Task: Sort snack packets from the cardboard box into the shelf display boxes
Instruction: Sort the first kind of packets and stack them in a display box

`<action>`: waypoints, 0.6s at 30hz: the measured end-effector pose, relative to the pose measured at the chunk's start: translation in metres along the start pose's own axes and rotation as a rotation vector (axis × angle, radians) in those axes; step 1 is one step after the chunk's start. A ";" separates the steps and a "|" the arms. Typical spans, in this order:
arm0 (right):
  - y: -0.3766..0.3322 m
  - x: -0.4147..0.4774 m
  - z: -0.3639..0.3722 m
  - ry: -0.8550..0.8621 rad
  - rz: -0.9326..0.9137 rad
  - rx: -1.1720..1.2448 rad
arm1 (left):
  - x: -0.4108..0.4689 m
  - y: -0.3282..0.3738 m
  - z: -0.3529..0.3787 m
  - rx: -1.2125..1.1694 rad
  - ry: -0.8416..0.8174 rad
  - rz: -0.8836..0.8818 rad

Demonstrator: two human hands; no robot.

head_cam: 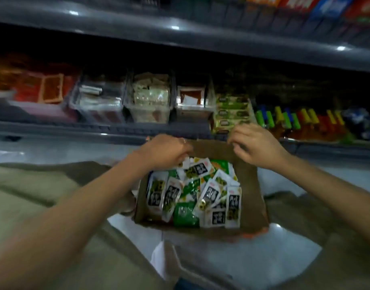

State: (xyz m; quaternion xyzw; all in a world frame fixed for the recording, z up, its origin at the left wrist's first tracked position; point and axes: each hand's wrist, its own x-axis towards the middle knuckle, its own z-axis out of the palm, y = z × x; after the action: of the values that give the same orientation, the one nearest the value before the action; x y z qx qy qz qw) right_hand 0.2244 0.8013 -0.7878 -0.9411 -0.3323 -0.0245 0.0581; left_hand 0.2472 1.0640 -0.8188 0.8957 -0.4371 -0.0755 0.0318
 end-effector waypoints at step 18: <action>-0.042 -0.071 0.229 -0.408 0.929 0.222 | -0.049 0.021 0.062 -0.185 -0.102 -0.225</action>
State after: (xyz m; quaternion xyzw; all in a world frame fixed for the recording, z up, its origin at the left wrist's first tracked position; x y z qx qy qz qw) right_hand 0.1448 0.8182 -1.0173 -0.9631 0.1151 0.2234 0.0964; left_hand 0.1910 1.0900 -0.8726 0.9272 -0.3262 -0.1639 0.0833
